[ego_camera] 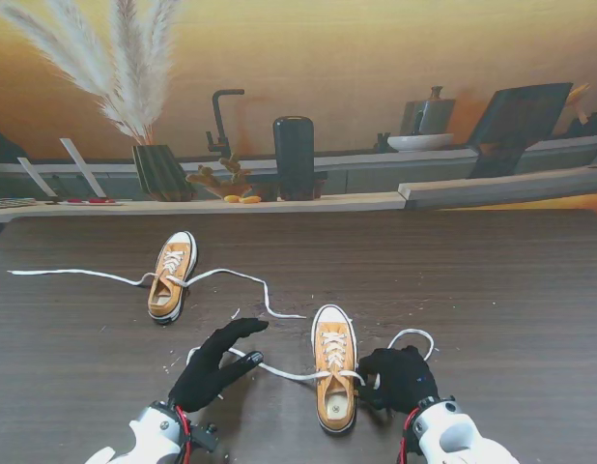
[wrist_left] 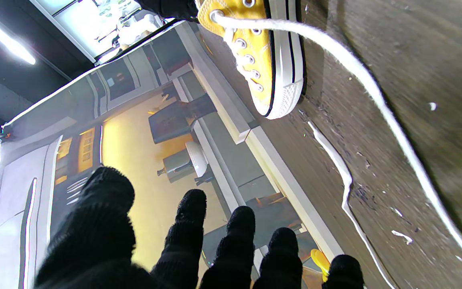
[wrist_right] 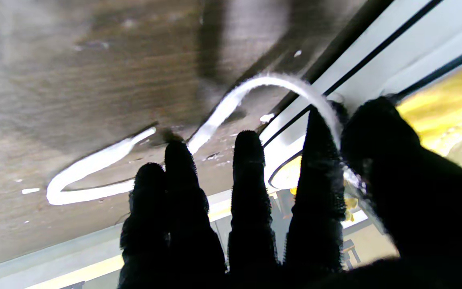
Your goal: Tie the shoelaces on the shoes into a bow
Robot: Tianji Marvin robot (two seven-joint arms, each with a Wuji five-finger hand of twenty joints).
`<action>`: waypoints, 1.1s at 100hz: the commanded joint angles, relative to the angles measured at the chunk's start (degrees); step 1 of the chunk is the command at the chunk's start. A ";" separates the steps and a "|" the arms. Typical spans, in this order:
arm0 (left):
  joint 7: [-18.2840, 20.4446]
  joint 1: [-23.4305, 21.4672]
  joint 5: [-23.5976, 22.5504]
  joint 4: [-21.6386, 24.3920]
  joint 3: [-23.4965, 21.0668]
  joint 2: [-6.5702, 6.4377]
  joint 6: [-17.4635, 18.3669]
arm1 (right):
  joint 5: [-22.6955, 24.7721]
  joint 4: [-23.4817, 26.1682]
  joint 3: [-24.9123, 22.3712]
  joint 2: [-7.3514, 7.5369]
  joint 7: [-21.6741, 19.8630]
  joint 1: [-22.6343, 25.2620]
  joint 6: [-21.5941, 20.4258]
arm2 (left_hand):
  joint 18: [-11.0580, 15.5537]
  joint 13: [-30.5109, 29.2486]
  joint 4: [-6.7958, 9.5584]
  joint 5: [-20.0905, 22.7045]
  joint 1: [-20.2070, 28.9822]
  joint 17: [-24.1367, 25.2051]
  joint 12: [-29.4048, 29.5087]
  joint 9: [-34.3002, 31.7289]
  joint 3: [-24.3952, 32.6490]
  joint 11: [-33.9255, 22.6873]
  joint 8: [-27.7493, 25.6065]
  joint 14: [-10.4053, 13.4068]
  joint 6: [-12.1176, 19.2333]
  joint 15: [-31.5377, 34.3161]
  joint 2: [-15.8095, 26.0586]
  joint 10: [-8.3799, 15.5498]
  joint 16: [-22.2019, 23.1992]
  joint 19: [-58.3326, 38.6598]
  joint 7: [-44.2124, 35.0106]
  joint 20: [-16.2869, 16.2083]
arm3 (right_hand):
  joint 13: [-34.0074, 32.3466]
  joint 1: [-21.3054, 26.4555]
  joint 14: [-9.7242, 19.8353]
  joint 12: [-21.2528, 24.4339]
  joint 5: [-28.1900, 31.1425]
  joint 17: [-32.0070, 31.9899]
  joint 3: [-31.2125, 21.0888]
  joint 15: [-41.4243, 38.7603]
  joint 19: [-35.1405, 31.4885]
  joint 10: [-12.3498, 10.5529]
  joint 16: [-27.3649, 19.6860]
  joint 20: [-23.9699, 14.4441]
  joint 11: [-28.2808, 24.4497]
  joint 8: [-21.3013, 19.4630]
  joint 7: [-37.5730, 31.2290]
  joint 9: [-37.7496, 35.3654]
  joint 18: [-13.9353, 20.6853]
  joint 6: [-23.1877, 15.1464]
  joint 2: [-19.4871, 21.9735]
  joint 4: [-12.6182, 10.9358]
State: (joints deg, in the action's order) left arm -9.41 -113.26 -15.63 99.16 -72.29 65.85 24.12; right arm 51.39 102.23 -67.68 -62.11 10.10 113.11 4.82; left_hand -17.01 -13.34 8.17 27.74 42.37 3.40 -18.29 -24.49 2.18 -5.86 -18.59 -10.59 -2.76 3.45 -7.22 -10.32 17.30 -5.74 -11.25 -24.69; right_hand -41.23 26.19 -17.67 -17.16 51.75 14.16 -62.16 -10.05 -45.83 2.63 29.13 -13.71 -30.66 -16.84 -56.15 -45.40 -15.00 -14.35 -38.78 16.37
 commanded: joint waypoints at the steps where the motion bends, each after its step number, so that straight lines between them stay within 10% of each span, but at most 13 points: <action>1: 0.67 -0.40 -0.29 0.55 -0.12 -0.04 0.19 | -0.53 -0.82 0.06 -0.42 0.15 0.08 -0.36 | 4.11 1.10 -0.42 0.95 -0.45 1.23 0.25 1.26 -0.17 1.08 0.81 1.42 -0.71 -0.32 1.64 1.06 0.52 1.29 -0.33 0.20 | -2.26 2.38 -0.66 -0.39 3.05 0.52 -2.90 -0.94 -1.10 -1.39 0.65 -0.26 -1.06 -0.71 -2.65 -2.38 0.33 -2.49 -1.74 0.68; 44: 0.53 -0.84 -0.43 0.82 -0.28 -0.05 0.49 | -5.79 -3.26 -0.92 -3.05 13.43 0.96 -7.07 | 4.17 1.09 -0.43 1.08 -0.48 1.22 0.25 1.24 -0.20 1.08 0.77 1.46 -0.65 -0.32 1.67 1.17 0.52 1.32 -0.37 0.28 | -9.09 3.58 -2.18 -1.26 0.13 4.80 -4.71 -4.03 -6.53 1.67 4.66 -0.08 -4.20 -15.61 -6.64 -8.06 -2.88 5.28 2.73 1.32; 79: 0.39 -1.11 -0.60 0.93 -0.38 -0.03 0.52 | -23.71 -2.81 -1.93 -4.74 8.57 1.09 -14.21 | 4.34 1.07 -0.42 1.16 -0.40 1.22 0.24 1.22 -0.17 1.06 0.74 1.29 -0.82 -0.31 1.68 1.04 0.52 1.43 -0.40 0.43 | -19.45 4.91 -6.36 0.63 -2.61 6.17 -4.85 -2.49 -6.92 4.54 -11.80 2.12 -3.54 -16.06 -10.60 -23.95 -4.02 9.07 3.71 1.48; 98: 0.56 -0.95 -0.59 0.83 -0.21 -0.08 0.49 | -29.13 -2.11 -2.37 -4.86 5.88 1.46 -14.98 | 4.51 1.08 -0.43 1.17 -0.38 1.16 0.23 1.13 -0.18 1.05 0.74 1.26 -0.80 -0.32 1.61 0.97 0.52 1.56 -0.38 0.63 | -26.16 5.51 -7.30 -8.33 -3.58 9.08 -3.45 -10.08 -7.97 3.26 -10.27 3.02 -25.50 -15.63 -11.50 -27.30 -3.56 11.14 4.66 1.21; 110: 0.61 -0.98 -0.49 0.89 -0.18 -0.08 0.41 | -31.17 -1.78 -2.64 -5.15 6.03 1.76 -15.33 | 4.56 1.06 -0.43 1.27 -0.33 1.12 0.22 1.08 -0.15 1.05 0.73 1.33 -0.82 -0.31 1.70 0.91 0.53 1.69 -0.41 0.81 | -31.17 5.13 -6.13 -13.78 -3.57 18.20 -3.46 -29.19 -13.80 0.94 3.56 2.48 -40.35 -14.78 -12.14 -29.27 -7.62 11.82 4.30 1.11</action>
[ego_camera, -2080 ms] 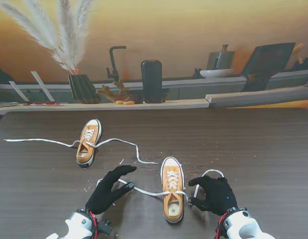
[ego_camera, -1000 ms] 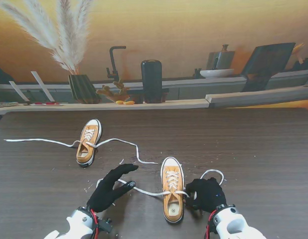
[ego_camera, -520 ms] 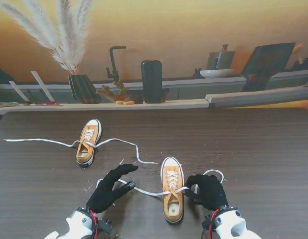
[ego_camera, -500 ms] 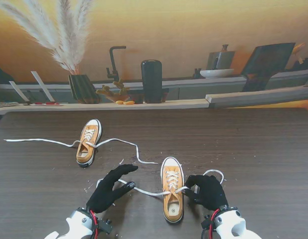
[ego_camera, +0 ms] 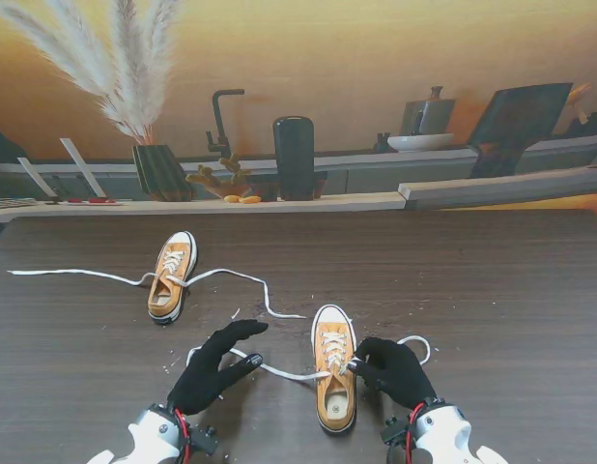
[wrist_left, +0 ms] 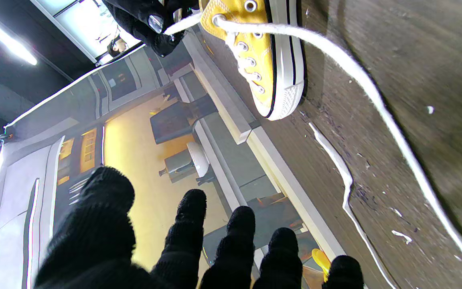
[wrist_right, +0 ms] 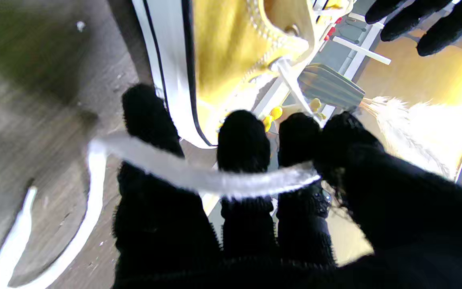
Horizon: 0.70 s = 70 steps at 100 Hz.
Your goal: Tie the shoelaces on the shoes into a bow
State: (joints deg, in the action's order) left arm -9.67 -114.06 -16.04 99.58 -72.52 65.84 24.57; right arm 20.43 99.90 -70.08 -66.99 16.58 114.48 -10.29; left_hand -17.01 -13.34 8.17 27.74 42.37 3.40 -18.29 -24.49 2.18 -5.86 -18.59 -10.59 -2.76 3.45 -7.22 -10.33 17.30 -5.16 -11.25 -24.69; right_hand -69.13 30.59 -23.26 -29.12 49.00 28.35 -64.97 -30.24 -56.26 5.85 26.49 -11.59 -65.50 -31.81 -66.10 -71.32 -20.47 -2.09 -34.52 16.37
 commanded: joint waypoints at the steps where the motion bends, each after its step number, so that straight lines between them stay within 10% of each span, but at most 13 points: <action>1: 0.86 -0.18 -0.10 0.49 0.04 -0.07 -0.05 | -0.33 0.60 -0.26 -0.30 -0.45 0.44 -0.20 | 4.56 1.07 -0.44 1.27 -0.34 1.12 0.22 1.05 -0.17 1.04 0.73 1.28 -0.80 -0.31 1.69 0.93 0.53 1.11 -0.41 0.83 | -3.39 0.64 -0.37 -1.92 -0.69 4.94 -0.84 -11.26 -3.95 -2.40 7.53 0.42 -6.00 0.30 -2.23 -3.71 -2.72 -0.41 -0.15 1.15; 22: 0.61 -0.35 -0.28 0.60 -0.09 -0.03 0.09 | -0.18 1.30 -0.83 -0.21 -0.76 0.99 0.41 | 4.87 0.88 -0.44 1.41 -0.29 1.05 0.19 0.92 -0.15 1.01 0.71 1.34 -0.91 -0.25 1.66 0.88 0.56 1.42 -0.47 1.30 | -4.73 -0.83 8.79 -2.65 0.16 27.23 -1.55 -44.73 -22.09 -4.80 32.95 5.30 -8.92 1.46 -2.06 -8.18 -15.34 -1.45 -0.80 1.44; 29: 0.64 -0.37 -0.25 0.60 -0.12 -0.03 0.16 | 0.11 1.56 -1.01 -0.17 -0.86 1.18 0.57 | 5.03 0.72 -0.44 1.52 -0.29 1.01 0.16 0.72 -0.16 0.93 0.70 1.23 -0.95 -0.21 1.65 0.87 0.59 1.57 -0.50 1.53 | -4.96 -0.72 11.79 -3.21 -0.06 31.70 -1.16 -48.88 -33.25 -5.07 40.50 -4.37 -8.13 1.40 -1.86 -7.47 -16.01 -1.90 -0.62 1.35; 39: 0.71 -0.37 -0.26 0.57 -0.18 -0.06 0.26 | 0.39 2.21 -1.47 0.01 -1.45 1.56 0.38 | 5.21 0.50 -0.43 1.91 -0.19 0.93 0.10 0.28 -0.13 0.79 0.66 1.24 -1.12 -0.16 1.54 0.63 0.61 1.78 -0.64 1.88 | -5.75 -0.17 26.58 -1.24 -1.03 37.03 0.01 -60.44 -48.06 -3.78 49.13 -25.10 0.98 1.24 -1.60 -4.46 -8.92 -2.98 0.07 1.09; 50: 0.88 -0.15 -0.52 0.41 -0.24 -0.12 0.48 | 2.70 2.91 -1.79 0.09 -0.75 1.66 0.50 | 5.42 0.23 -0.43 2.16 -0.09 0.83 0.02 -0.26 -0.08 0.64 0.60 1.31 -1.11 -0.10 1.52 0.65 0.64 1.92 -0.77 2.19 | -6.41 -0.19 41.89 -1.95 -0.57 39.63 0.24 -68.09 -62.86 -4.11 56.99 -35.02 1.61 1.92 -1.38 -4.65 3.34 -3.49 -0.14 1.02; 70: 0.99 -0.14 -3.01 0.32 -0.92 -0.40 0.19 | 8.93 5.20 -2.94 0.61 -0.07 2.11 3.34 | 5.28 -0.04 -0.31 1.31 0.03 0.68 0.00 -0.04 -0.06 0.73 0.66 1.34 -0.84 -0.10 0.17 1.07 0.67 1.56 -0.53 2.17 | -6.47 -0.64 44.54 -3.92 0.47 40.16 0.75 -69.31 -63.72 -4.49 60.55 -40.10 1.82 3.17 0.11 -4.47 4.62 -4.87 -0.48 0.96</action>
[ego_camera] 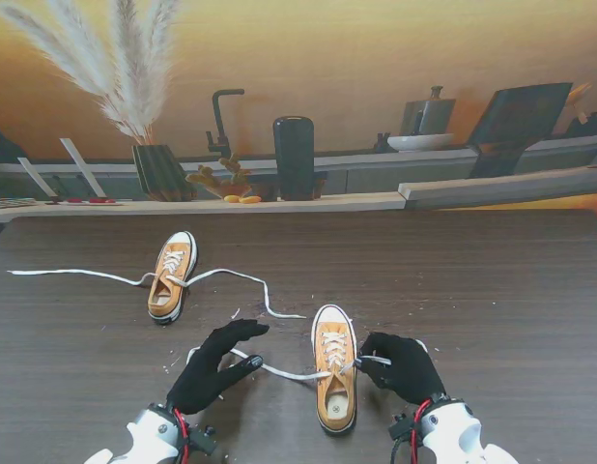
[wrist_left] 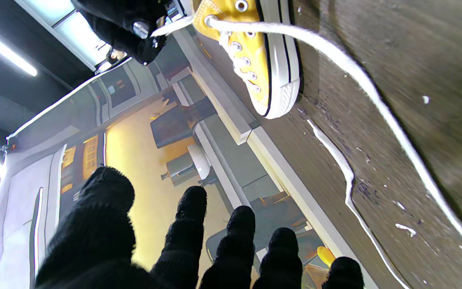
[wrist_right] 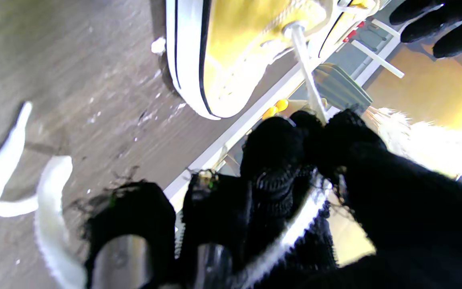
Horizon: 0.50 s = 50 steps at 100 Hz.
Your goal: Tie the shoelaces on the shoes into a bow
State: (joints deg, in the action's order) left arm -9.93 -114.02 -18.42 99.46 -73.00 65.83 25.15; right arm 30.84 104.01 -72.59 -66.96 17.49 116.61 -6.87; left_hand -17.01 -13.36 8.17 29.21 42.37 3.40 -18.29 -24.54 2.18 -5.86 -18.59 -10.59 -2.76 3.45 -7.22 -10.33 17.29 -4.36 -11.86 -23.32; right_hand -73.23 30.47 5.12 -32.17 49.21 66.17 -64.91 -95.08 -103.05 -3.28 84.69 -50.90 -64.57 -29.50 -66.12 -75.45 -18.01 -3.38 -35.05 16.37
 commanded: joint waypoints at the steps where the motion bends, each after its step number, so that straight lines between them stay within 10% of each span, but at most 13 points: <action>1: 1.40 -0.21 -0.81 0.48 -0.51 -0.44 -0.45 | -1.44 1.12 -0.44 0.59 -1.01 -0.06 -0.02 | 5.26 -0.02 -0.29 -0.54 0.16 0.65 0.01 0.12 -0.09 0.76 0.72 1.36 -0.93 -0.10 -0.45 1.15 0.67 0.71 0.23 0.76 | -2.35 -0.51 16.09 -0.90 0.28 2.31 0.74 -4.36 -16.93 4.66 2.37 -0.67 1.00 0.87 0.19 -0.22 2.19 -3.60 0.08 0.95; 21: 3.58 -0.56 -9.21 2.06 -1.71 -1.72 -2.79 | -2.84 1.26 -1.04 1.31 -5.67 -0.97 0.83 | 5.89 0.68 0.18 -8.85 1.07 -0.16 -0.27 3.82 0.54 0.67 2.56 2.67 -4.98 -0.22 -10.60 3.51 0.77 -0.47 4.18 -0.08 | -2.21 -0.02 12.24 -1.75 0.01 1.73 2.08 -1.67 -15.39 5.04 3.16 2.92 3.06 0.29 1.09 1.24 1.02 -4.08 0.95 0.70; 50: 1.73 -0.55 -24.49 7.39 2.82 -2.94 -14.93 | -4.36 1.11 -1.36 1.40 -6.76 -0.96 -0.02 | 4.14 -1.56 -0.88 -3.85 -0.37 -2.96 -2.79 2.63 1.88 -2.35 0.78 1.67 -4.70 2.06 -14.34 3.20 3.14 -3.40 1.28 -3.10 | -2.12 0.06 10.67 -1.58 0.25 1.52 2.33 -0.63 -14.07 5.31 3.10 3.53 3.96 0.34 1.73 1.39 -0.01 -4.60 1.02 0.60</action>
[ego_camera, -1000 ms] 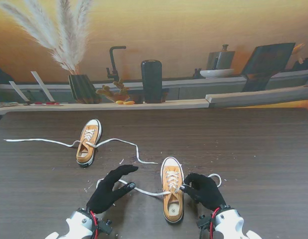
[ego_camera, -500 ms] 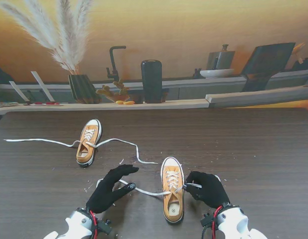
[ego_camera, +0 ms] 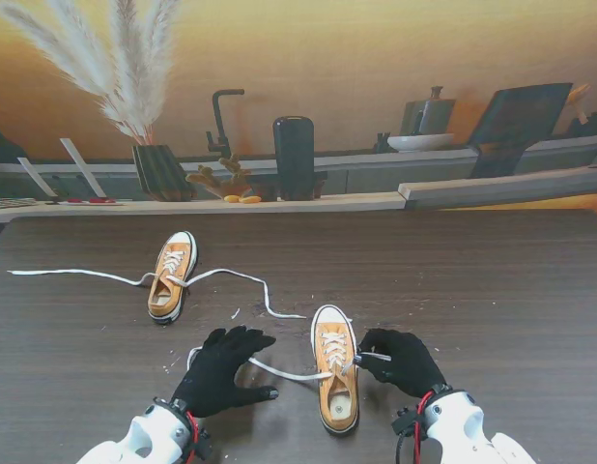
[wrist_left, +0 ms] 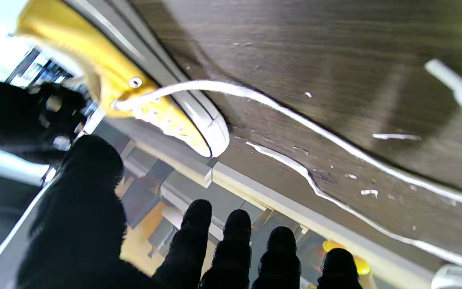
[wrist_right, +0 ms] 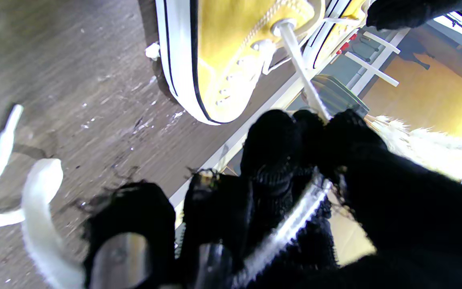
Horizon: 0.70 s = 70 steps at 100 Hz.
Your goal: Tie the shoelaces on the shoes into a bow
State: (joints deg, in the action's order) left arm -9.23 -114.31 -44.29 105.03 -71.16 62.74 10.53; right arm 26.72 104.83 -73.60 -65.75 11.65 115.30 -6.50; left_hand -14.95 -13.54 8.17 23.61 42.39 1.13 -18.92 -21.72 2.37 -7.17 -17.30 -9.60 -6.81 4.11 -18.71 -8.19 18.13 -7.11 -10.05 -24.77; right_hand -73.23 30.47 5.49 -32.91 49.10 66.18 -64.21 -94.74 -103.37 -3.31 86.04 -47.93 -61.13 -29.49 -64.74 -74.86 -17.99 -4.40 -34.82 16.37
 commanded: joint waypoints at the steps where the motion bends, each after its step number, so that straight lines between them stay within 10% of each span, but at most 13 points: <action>1: 1.11 -0.27 1.31 2.03 1.20 0.14 -0.84 | -0.30 0.32 -0.41 0.20 -1.00 0.40 -0.42 | 2.10 -1.51 -0.59 2.06 -0.33 -0.92 -2.78 -0.28 2.19 -1.43 -0.79 0.54 -0.84 1.71 -3.15 0.86 2.84 -0.72 -0.75 -1.86 | -2.12 0.05 10.28 -0.84 0.36 1.51 1.65 -0.94 -13.71 5.35 1.75 0.57 0.54 0.33 0.37 0.81 -0.04 -3.60 0.80 0.61; 33: 1.31 0.85 -7.46 6.21 9.63 -0.47 -18.00 | -2.07 0.88 -0.90 0.27 -2.22 1.14 -0.43 | 1.97 -3.32 2.35 6.86 0.23 -5.76 -11.42 -1.36 9.52 -6.92 -6.15 -0.68 -2.05 7.61 -6.91 -2.27 11.03 -3.49 -5.83 -5.85 | -2.11 0.33 9.46 -0.80 0.34 1.44 2.10 -0.25 -12.92 5.43 1.68 0.81 1.06 0.09 0.76 1.22 -0.59 -3.79 1.07 0.52; 70: -0.48 6.68 -12.14 2.31 16.88 -0.55 -25.82 | -2.21 1.04 -0.63 0.31 -2.45 1.18 -0.19 | 2.03 -3.72 3.36 8.94 1.48 -7.49 -12.51 -2.76 14.07 -8.45 -8.15 -0.54 -1.19 10.40 -7.33 -2.49 11.81 -4.48 -9.57 -7.21 | -2.09 0.35 9.23 -0.88 0.35 1.39 2.19 0.17 -12.35 5.36 1.63 0.95 1.22 -0.17 1.08 1.24 -0.76 -4.03 1.21 0.48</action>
State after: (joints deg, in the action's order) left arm -11.03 -108.21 -56.68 107.71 -54.49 61.96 -14.92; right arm 24.60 105.48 -74.18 -65.62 10.04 116.24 -6.84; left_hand -14.48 -16.38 10.04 30.76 42.40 -5.92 -29.95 -23.99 14.56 -15.04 -23.98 -10.28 -8.19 14.22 -24.30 -9.95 27.94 -11.08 -18.79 -30.76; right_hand -73.23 30.47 5.50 -32.91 49.09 66.18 -63.04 -93.62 -103.39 -3.31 86.04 -47.31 -60.37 -29.48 -64.02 -74.29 -18.40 -5.23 -34.43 16.37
